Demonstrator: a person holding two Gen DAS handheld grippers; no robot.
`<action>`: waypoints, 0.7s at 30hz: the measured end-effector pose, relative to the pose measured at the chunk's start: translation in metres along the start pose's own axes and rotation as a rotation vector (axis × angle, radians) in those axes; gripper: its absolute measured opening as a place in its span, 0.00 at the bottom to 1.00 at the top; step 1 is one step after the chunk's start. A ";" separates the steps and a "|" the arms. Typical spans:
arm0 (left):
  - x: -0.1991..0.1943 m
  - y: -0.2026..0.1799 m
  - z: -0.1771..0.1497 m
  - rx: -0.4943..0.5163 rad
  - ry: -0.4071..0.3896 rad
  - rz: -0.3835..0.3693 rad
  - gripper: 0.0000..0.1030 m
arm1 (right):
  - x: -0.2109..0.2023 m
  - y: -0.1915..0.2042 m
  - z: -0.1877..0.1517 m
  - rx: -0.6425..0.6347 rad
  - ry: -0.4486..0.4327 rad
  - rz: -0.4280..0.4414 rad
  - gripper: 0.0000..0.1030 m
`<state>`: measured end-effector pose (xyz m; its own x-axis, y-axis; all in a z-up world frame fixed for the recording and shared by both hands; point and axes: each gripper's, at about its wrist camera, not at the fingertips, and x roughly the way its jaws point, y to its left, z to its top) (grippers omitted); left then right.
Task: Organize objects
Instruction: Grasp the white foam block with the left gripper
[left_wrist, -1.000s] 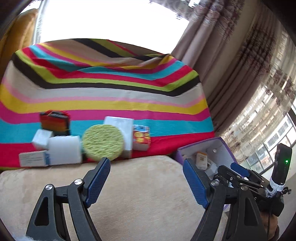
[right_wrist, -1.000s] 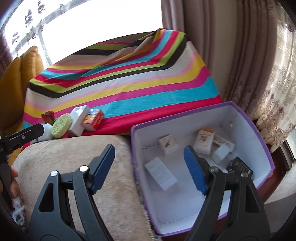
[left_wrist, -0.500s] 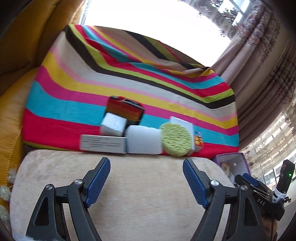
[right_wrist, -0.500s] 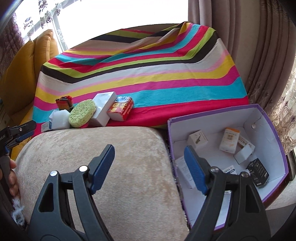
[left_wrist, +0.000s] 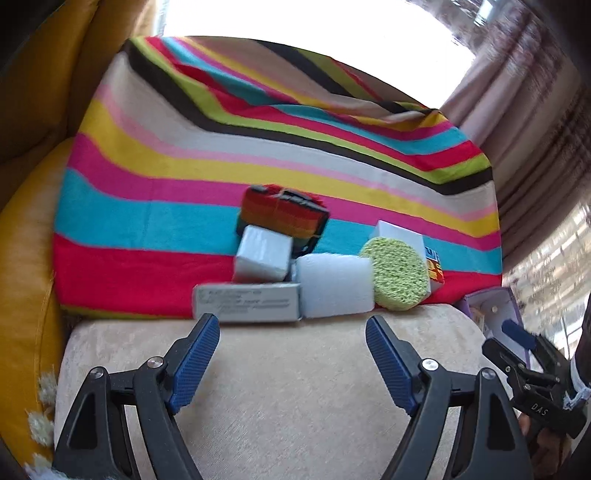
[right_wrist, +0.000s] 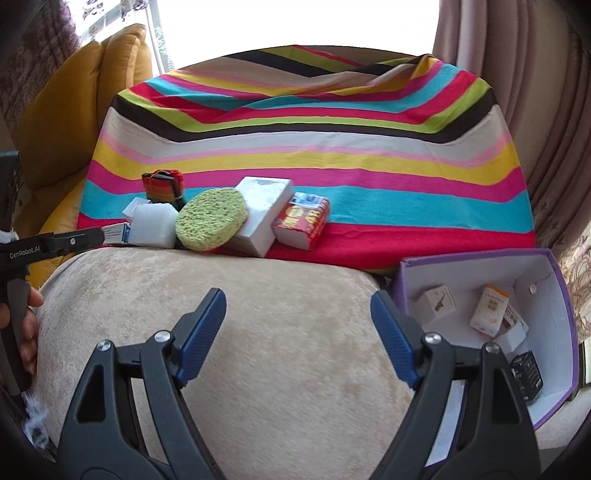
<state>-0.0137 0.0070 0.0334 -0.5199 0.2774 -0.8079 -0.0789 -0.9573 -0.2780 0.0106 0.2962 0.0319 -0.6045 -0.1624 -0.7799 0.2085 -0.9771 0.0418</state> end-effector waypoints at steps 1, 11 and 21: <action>0.003 -0.005 0.004 0.020 0.006 0.005 0.80 | 0.001 0.004 0.002 -0.009 0.001 0.001 0.80; 0.036 -0.043 0.026 0.087 0.071 0.082 0.80 | 0.004 0.012 0.004 0.002 -0.012 -0.005 0.81; 0.064 -0.051 0.032 0.102 0.148 0.169 0.72 | 0.005 0.008 0.001 0.029 -0.016 0.028 0.81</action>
<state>-0.0699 0.0708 0.0120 -0.4037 0.1138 -0.9078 -0.0906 -0.9923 -0.0841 0.0085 0.2879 0.0287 -0.6106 -0.1917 -0.7684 0.2033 -0.9757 0.0818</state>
